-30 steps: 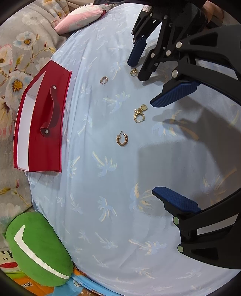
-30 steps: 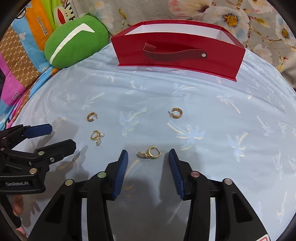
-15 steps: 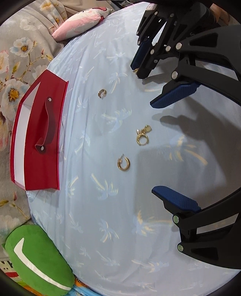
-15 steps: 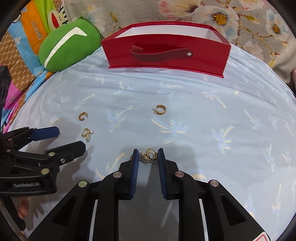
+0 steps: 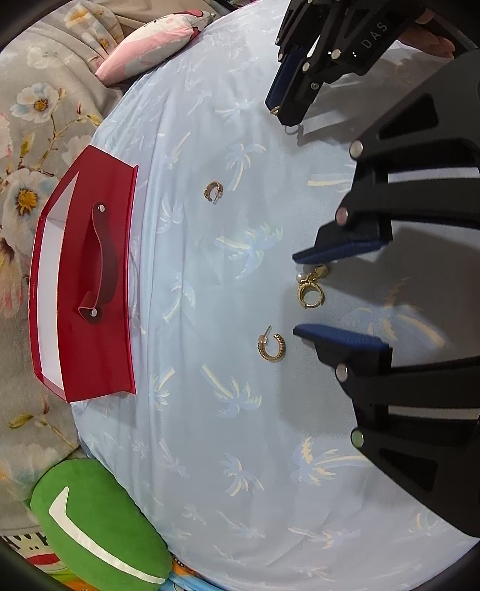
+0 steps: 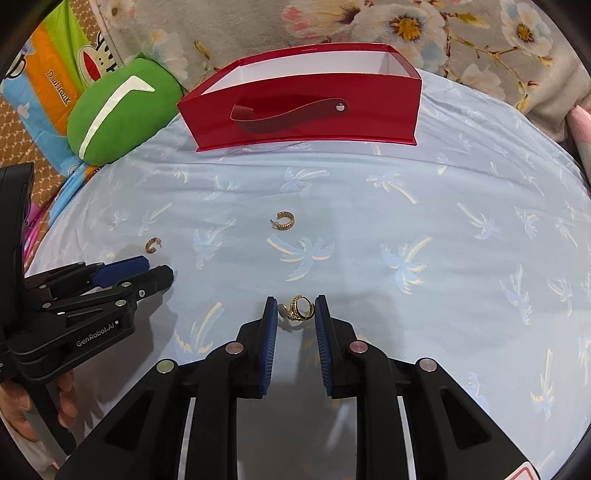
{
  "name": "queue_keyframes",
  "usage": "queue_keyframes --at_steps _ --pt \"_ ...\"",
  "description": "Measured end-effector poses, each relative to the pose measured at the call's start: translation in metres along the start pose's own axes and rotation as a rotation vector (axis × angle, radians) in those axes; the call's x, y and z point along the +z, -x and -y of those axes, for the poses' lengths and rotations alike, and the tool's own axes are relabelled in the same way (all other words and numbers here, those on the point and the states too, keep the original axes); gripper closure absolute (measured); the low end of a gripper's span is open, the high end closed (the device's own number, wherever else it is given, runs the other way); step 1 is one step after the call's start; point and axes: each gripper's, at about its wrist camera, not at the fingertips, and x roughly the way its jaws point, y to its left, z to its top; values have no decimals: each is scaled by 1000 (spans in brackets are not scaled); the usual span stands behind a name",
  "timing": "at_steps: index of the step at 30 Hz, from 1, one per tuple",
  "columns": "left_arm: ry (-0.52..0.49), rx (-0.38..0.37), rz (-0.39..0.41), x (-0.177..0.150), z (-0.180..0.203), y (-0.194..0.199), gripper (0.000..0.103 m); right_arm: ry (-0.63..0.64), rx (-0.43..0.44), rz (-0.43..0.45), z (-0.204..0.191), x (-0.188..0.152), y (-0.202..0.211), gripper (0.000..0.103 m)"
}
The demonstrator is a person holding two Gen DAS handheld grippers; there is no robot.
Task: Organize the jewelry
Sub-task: 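Grasp the gold stone ring with the right gripper while the left grasps the pearl-charm earring, then carry both pieces into the red box and open both grippers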
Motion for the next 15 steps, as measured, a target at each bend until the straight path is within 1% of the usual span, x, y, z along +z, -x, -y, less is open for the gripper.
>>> queue_keyframes --at_steps 2,6,10,11,15 --pt "-2 -6 0 0 0 0 83 1 3 2 0 0 1 84" --pt "-10 -15 -2 -1 1 1 90 1 7 2 -1 1 1 84" --pt "-3 -54 -13 -3 2 3 91 2 8 6 -1 2 3 84" --pt "-2 -58 -13 -3 2 4 99 1 8 8 -1 2 4 84" --pt "-1 -80 -11 -3 4 10 99 -2 11 19 -1 3 9 84"
